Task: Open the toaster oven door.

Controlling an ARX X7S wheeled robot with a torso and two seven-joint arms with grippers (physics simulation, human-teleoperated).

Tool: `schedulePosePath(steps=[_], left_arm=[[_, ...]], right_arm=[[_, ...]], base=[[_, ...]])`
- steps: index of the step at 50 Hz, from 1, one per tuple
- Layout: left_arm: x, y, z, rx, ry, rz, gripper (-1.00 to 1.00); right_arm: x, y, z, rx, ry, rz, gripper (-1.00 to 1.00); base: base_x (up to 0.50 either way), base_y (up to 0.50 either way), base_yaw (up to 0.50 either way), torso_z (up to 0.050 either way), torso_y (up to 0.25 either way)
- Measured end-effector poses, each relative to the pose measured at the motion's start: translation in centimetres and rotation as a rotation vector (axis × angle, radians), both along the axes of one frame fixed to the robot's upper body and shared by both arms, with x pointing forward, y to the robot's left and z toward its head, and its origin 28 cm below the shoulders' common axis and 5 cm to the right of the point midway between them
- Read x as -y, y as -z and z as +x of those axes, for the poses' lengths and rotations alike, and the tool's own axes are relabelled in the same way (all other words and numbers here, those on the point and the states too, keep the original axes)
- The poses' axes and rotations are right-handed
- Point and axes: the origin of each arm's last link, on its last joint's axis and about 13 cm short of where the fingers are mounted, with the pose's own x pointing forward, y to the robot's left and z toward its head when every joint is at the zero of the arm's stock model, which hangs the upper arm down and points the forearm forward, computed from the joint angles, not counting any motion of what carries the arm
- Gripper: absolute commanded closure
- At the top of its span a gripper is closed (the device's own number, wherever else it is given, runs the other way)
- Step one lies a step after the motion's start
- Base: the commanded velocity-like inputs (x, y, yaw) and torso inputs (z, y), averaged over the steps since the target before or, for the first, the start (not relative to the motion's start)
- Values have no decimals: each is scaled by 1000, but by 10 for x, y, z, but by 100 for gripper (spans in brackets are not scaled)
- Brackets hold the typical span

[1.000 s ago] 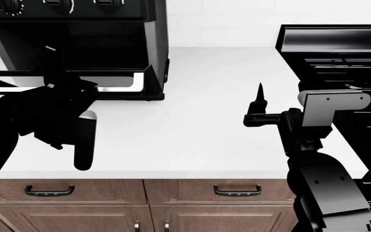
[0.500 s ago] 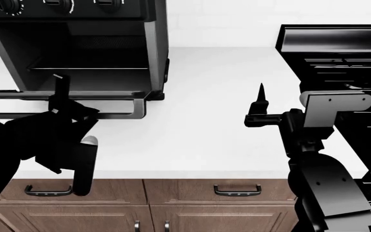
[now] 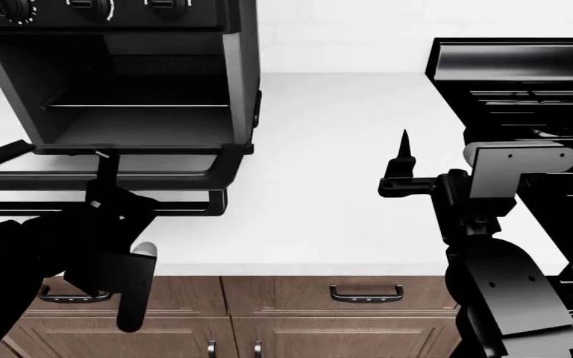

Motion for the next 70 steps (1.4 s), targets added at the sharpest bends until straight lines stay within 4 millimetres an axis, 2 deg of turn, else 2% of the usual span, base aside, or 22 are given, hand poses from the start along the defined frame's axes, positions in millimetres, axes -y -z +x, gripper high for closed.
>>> schedulePosePath(steps=[43,70], left_arm=[[-2,45,-11,111,15,16,100],[-8,98,-19,185,0,-60,100]], right_arm=[[2,6,-1,-13,11,4,-100],[2,9,-1,-20,11,4,-100]], base=[[6,0,-4,0,0],[16,-6,-18,0,0]])
